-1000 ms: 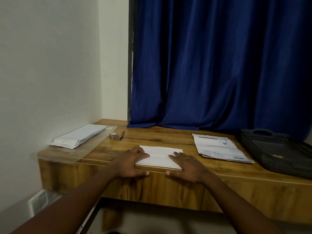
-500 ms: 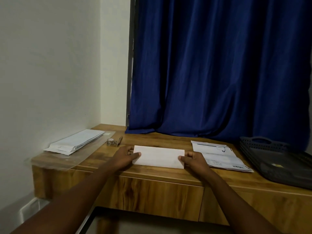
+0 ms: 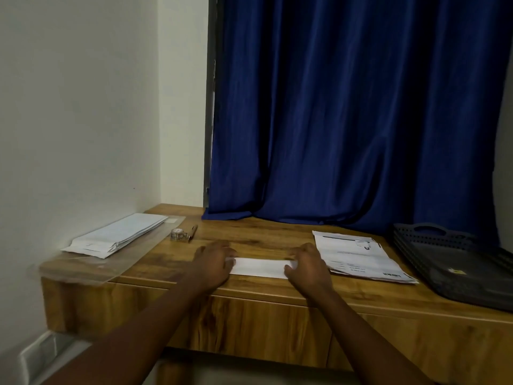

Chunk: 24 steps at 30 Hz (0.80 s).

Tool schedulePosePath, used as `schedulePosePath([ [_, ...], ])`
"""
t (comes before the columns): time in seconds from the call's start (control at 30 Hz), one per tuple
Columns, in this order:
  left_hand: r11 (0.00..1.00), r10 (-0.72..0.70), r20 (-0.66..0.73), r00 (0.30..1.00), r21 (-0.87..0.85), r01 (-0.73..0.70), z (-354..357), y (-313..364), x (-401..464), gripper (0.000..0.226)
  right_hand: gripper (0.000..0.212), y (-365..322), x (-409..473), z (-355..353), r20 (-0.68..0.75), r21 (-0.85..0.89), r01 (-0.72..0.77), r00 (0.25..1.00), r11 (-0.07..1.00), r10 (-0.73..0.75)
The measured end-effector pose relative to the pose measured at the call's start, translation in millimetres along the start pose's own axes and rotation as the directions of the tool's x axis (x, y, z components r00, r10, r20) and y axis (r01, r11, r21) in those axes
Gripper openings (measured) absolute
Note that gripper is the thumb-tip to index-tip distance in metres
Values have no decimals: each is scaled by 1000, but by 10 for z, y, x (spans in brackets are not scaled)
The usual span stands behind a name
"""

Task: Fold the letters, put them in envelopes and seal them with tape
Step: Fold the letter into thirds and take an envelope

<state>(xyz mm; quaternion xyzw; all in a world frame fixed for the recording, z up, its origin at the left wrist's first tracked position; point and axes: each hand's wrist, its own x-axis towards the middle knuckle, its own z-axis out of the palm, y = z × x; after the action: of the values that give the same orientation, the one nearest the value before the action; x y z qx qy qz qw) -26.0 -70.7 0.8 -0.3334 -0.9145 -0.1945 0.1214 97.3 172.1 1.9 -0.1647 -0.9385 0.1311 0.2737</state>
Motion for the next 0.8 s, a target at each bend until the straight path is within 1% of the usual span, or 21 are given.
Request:
schedulePosePath([
  [0.03, 1000, 24, 39, 999, 15, -24, 13, 46, 6, 40, 42, -53, -8, 3, -16, -43, 38, 999, 998, -39],
  [0.1, 997, 38, 119, 992, 60, -46, 62, 170, 22, 48, 42, -197, -19, 23, -35, -101, 105, 993, 989, -110],
  [0.17, 994, 29, 171, 985, 99, -47, 129, 291, 39, 53, 45, -373, -27, 62, -33, -80, 185, 982, 979, -188],
  [0.2, 994, 23, 191, 981, 102, -44, 156, 338, 42, 54, 47, -461, -35, 83, -10, -32, 226, 974, 974, -227],
  [0.23, 994, 19, 211, 977, 97, -40, 170, 376, 39, 56, 49, -543, -48, 104, 42, 39, 253, 966, 967, -254],
  [0.3, 995, 22, 261, 965, 86, -46, 161, 413, 23, 59, 52, -669, -83, 162, 227, 144, 249, 934, 958, -277],
  [0.37, 994, 26, 319, 947, 91, -58, 115, 415, -3, 61, 57, -714, -104, 204, 402, 135, 222, 878, 966, -258],
  [0.4, 994, 23, 336, 942, 97, -59, 96, 402, -12, 61, 59, -706, -103, 200, 448, 125, 214, 859, 969, -247],
  [0.5, 993, -21, 362, 932, 117, -23, 43, 327, -37, 63, 69, -585, -60, 120, 523, 88, 212, 822, 973, -226],
  [0.6, 991, -47, 377, 925, 131, -3, 19, 270, -43, 69, 82, -295, 5, 28, 534, -4, 179, 832, 984, -149],
  [0.67, 992, -45, 366, 930, 130, -3, 21, 265, -45, 74, 83, -88, 37, -4, 525, -38, 144, 845, 989, -103],
  [0.8, 993, -32, 359, 933, 121, -12, 17, 276, -90, 96, 84, 66, 21, 7, 498, -54, 152, 861, 987, -105],
])
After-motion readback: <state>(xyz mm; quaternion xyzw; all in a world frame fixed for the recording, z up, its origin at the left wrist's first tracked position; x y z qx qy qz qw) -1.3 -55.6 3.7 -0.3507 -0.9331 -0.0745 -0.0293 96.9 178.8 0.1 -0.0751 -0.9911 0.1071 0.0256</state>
